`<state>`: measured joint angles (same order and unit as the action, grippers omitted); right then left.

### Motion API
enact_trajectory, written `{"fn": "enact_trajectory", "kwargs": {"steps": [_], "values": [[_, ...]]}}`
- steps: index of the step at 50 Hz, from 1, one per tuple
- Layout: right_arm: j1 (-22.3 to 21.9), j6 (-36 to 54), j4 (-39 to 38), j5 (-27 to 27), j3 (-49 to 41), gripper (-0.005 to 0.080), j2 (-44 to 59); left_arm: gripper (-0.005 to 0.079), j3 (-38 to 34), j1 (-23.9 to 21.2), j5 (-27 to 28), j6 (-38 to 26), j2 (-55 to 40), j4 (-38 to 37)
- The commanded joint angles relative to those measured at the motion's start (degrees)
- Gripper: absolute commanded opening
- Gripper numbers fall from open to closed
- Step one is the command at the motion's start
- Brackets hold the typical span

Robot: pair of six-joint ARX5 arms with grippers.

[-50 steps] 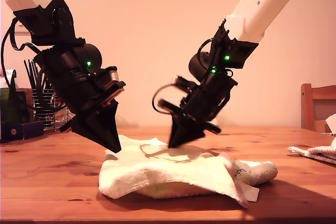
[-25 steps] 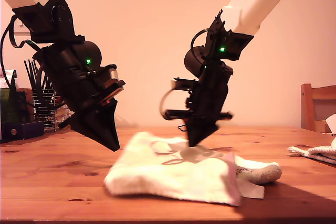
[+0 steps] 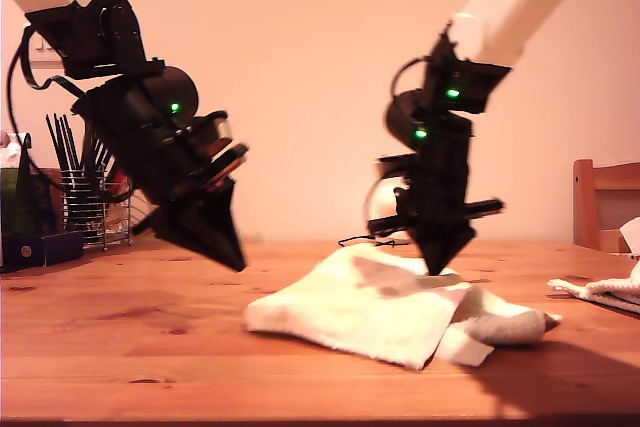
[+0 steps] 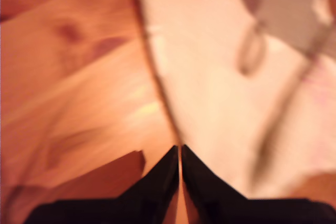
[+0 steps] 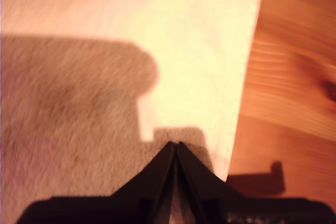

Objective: Fold the tea towel in front of you. After folding it, place it to the right side.

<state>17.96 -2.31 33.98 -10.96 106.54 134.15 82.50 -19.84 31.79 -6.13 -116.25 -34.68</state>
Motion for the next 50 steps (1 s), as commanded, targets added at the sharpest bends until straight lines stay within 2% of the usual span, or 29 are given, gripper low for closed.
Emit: {"fn": "enact_trajectory", "kwargs": {"steps": [1, 14, 20, 24, 27, 30, 36, 45, 50], "values": [[-1.2, -1.36, -2.01, -0.15, -0.42, -0.0011, 1.77, -0.0019, 0.46, -1.38, 1.66, 0.11, 1.18, 0.11], [-3.28, -3.8, -1.44, 0.37, 2.08, -0.001, 1.46, -0.0019, 0.46, -4.66, 3.02, 0.15, 1.18, -0.04], [-3.45, 2.82, 2.84, 8.22, 3.72, -0.0011, -0.07, -0.0019, 0.46, -6.97, 7.08, 0.13, 1.18, 0.44], [-3.54, 6.03, 4.57, 12.68, 3.74, -0.0011, -1.55, -0.0019, 0.46, -8.52, 7.1, -0.17, 1.18, 0.37], [-3.87, 7.3, 5.07, 15.34, 3.74, -0.0011, -2.73, -0.0019, 0.46, -9.66, 6.12, -2.38, 1.22, 0.55], [-4.24, 7.52, 4.09, 16.33, 3.74, -0.0011, -3.87, -0.0019, 0.46, -10.84, 2.82, -3.87, 2.01, 1.09], [-5.09, 7.21, -0.22, 17.11, 3.74, -0.0011, -6.43, -0.0019, 0.46, -12.17, -2.75, -3.82, 3.91, 4.33], [-6.43, 6.62, -5.38, 21.18, 3.72, -0.0011, -10.56, -0.0019, 0.44, -11.67, -5.95, -2.62, 7.23, 9.53], [-6.62, 6.62, -8.92, 21.51, 3.69, -0.0011, -12.28, -0.0019, 0.44, -10.88, -7.5, -2.25, 8.96, 12.83]]}}
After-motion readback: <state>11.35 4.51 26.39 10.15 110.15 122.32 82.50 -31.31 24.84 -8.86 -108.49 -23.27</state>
